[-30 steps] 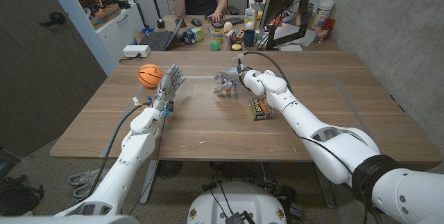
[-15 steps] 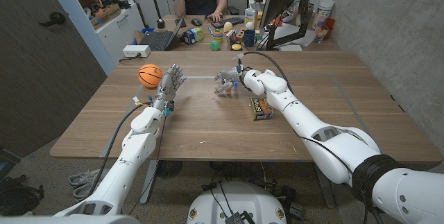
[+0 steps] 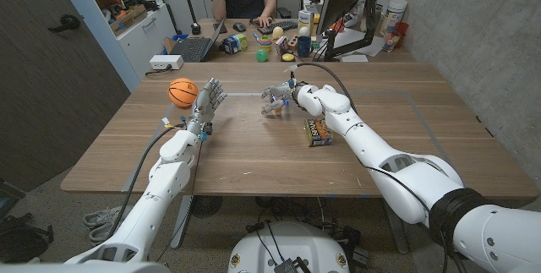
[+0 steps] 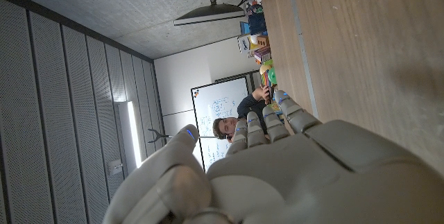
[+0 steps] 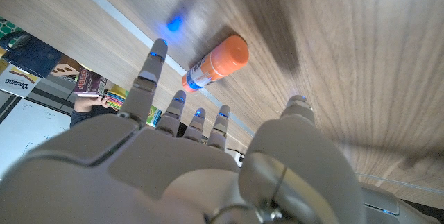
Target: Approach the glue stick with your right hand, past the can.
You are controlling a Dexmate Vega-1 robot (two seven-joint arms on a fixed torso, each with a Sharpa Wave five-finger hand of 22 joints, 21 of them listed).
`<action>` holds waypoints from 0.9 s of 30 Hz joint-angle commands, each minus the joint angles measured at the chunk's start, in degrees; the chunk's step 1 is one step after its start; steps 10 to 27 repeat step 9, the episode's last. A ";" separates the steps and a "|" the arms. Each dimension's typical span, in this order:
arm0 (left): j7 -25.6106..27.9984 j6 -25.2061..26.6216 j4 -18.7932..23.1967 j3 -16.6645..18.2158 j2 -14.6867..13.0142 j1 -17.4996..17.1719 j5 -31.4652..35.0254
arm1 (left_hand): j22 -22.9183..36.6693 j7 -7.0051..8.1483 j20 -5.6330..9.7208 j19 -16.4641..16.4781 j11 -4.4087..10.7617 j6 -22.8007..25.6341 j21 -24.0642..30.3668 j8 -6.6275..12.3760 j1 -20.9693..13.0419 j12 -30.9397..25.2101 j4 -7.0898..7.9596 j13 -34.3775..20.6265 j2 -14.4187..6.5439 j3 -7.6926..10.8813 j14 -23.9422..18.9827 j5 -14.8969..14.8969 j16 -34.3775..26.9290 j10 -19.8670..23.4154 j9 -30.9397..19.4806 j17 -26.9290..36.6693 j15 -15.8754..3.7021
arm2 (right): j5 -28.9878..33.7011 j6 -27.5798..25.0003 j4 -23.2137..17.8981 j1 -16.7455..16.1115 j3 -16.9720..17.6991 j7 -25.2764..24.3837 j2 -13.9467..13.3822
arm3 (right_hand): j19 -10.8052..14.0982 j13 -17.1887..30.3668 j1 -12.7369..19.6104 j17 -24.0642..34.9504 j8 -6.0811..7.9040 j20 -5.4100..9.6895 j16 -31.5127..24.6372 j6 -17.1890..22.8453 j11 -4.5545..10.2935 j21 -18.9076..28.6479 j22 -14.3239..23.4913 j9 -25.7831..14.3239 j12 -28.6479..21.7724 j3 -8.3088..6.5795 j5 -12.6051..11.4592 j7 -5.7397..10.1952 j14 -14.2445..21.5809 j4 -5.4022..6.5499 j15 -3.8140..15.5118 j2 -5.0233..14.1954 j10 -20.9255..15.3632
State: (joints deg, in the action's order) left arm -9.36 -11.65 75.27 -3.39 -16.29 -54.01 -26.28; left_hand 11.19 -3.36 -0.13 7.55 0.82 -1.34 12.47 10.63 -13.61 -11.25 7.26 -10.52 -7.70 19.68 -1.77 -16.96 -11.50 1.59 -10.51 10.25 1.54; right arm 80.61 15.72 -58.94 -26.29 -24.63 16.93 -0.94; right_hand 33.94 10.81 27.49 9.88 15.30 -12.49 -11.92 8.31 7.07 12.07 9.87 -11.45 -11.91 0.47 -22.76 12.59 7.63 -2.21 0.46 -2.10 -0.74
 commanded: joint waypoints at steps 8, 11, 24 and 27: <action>-0.36 -0.18 -0.46 0.12 -0.19 0.11 -0.29 | 0.19 0.01 0.23 0.38 0.10 -0.22 -0.14 0.17 0.15 -0.08 -0.53 -0.26 0.59 0.05 0.08 -0.35 -0.13 -0.05 -0.10 0.12 -0.29 | -0.65 0.79 0.93 0.45 0.23 -0.05 0.12 | 0.84 0.08 0.97 0.09 -0.34 0.09 -0.03 0.64 0.20 -0.21 -0.01 -0.17 -0.16 0.19 -0.51 0.00 0.69 -0.35 0.74 0.13 -0.51; -0.36 -0.17 -0.47 0.13 -0.20 0.12 -0.30 | 0.19 0.02 0.24 0.40 0.16 -0.20 -0.13 0.18 0.16 -0.09 -0.53 -0.26 0.59 0.05 0.04 -0.35 -0.14 -0.02 -0.10 0.12 -0.28 | -0.56 0.73 0.93 0.46 0.17 -0.08 0.11 | 0.86 0.08 0.99 0.09 -0.36 0.10 -0.03 0.68 0.22 -0.23 -0.01 -0.17 -0.15 0.20 -0.52 0.00 0.73 -0.35 0.74 0.15 -0.54; -0.36 -0.17 -0.47 0.13 -0.20 0.12 -0.30 | 0.19 0.02 0.24 0.40 0.16 -0.20 -0.13 0.18 0.16 -0.09 -0.53 -0.26 0.59 0.05 0.04 -0.35 -0.14 -0.02 -0.10 0.12 -0.28 | -0.56 0.73 0.93 0.46 0.17 -0.08 0.11 | 0.86 0.08 0.99 0.09 -0.36 0.10 -0.03 0.68 0.22 -0.23 -0.01 -0.17 -0.15 0.20 -0.52 0.00 0.73 -0.35 0.74 0.15 -0.54; -0.36 -0.17 -0.47 0.13 -0.20 0.12 -0.30 | 0.19 0.02 0.24 0.40 0.16 -0.20 -0.13 0.18 0.16 -0.09 -0.53 -0.26 0.59 0.05 0.04 -0.35 -0.14 -0.02 -0.10 0.12 -0.28 | -0.56 0.73 0.93 0.46 0.17 -0.08 0.11 | 0.86 0.08 0.99 0.09 -0.36 0.10 -0.03 0.68 0.22 -0.23 -0.01 -0.17 -0.15 0.20 -0.52 0.00 0.73 -0.35 0.74 0.15 -0.54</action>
